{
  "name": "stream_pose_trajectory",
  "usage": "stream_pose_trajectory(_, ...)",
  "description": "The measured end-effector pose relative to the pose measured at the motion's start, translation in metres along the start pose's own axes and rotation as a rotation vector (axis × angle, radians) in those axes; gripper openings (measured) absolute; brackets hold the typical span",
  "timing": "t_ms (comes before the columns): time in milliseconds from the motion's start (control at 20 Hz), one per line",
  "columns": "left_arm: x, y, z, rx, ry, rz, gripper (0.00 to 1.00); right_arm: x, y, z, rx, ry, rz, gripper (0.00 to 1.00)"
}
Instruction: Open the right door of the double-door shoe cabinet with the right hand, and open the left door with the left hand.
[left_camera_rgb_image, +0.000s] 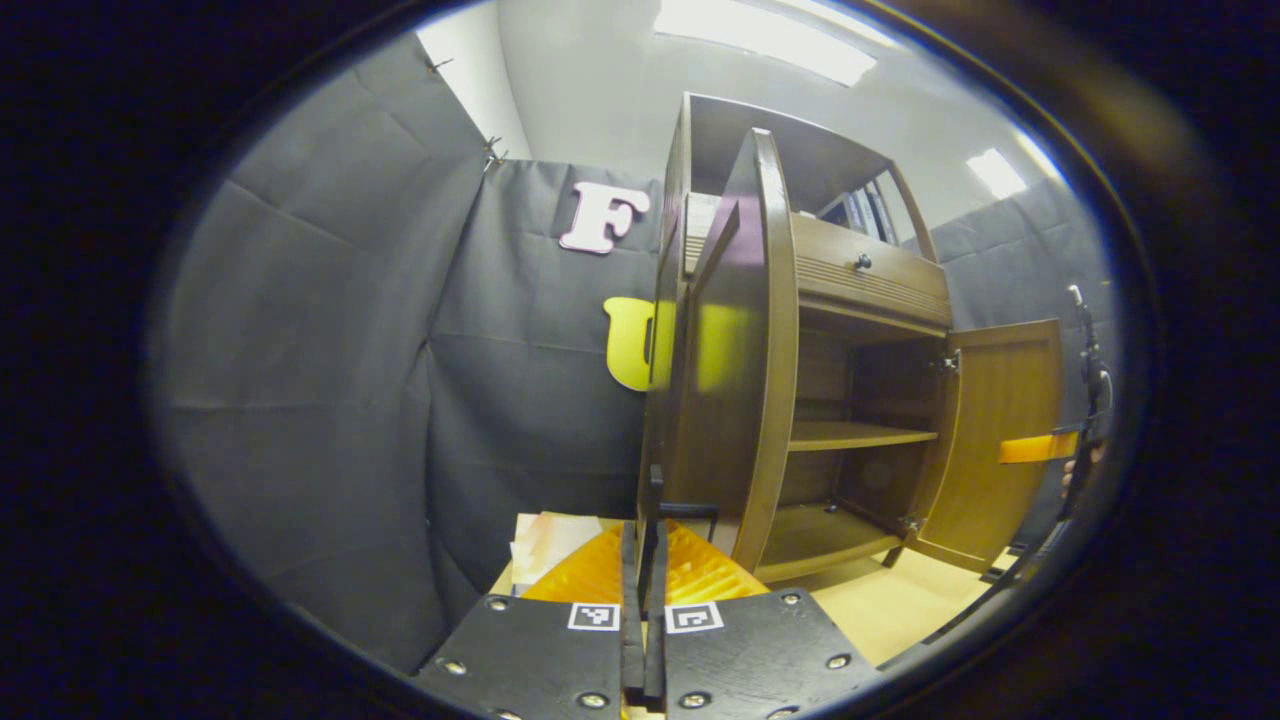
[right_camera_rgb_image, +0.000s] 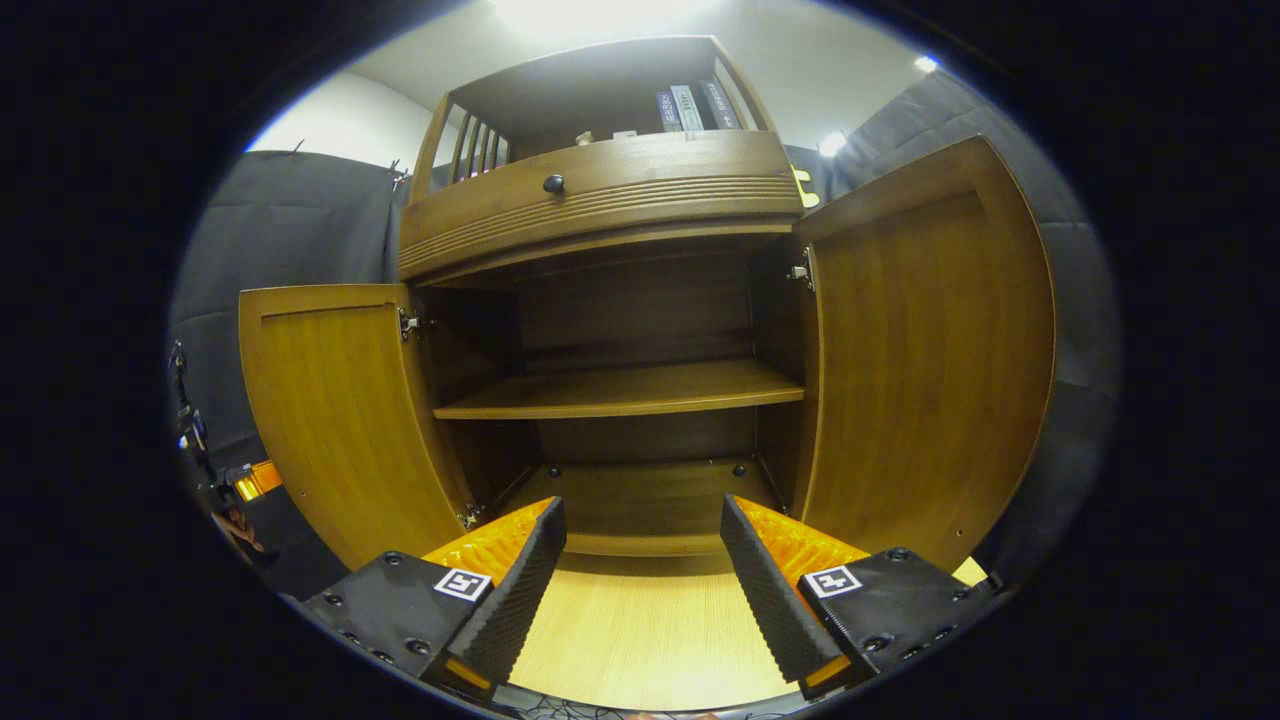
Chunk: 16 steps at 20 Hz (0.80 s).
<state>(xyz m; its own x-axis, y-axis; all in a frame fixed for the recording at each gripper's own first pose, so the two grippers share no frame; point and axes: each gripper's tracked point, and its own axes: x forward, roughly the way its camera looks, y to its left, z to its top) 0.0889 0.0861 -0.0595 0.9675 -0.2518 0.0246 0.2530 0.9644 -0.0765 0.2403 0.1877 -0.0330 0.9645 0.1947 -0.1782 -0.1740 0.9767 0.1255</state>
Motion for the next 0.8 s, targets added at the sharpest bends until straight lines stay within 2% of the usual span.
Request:
stream_pose_trajectory(150, -0.001, -0.001, 0.000, 0.046, 0.007, -0.017, 0.03, 0.003, 0.000, 0.005, 0.003, -0.011, -0.006, 0.98)
stream_pose_trajectory(200, -0.001, -0.002, 0.001, 0.054, 0.006, -0.015, 0.03, 0.004, -0.001, 0.006, 0.003, -0.015, -0.009, 0.93)
stream_pose_trajectory(300, -0.004, -0.001, 0.003, 0.053, 0.006, -0.001, 0.03, 0.004, -0.003, 0.007, 0.001, -0.019, -0.016, 0.93)
stream_pose_trajectory(400, -0.011, -0.001, 0.006, 0.052, 0.000, 0.014, 0.02, 0.004, -0.007, 0.009, -0.002, -0.027, -0.028, 1.00)
stream_pose_trajectory(450, -0.015, -0.002, 0.010, 0.056, -0.003, 0.026, 0.03, 0.005, -0.009, 0.010, -0.001, -0.032, -0.032, 0.92)
stream_pose_trajectory(500, -0.022, -0.002, 0.014, 0.058, -0.006, 0.035, 0.03, 0.006, -0.012, 0.011, 0.002, -0.035, -0.035, 0.92)
stream_pose_trajectory(800, -0.071, -0.009, 0.040, 0.041, -0.040, 0.137, 0.03, 0.012, -0.023, 0.021, 0.026, -0.066, -0.045, 1.00)
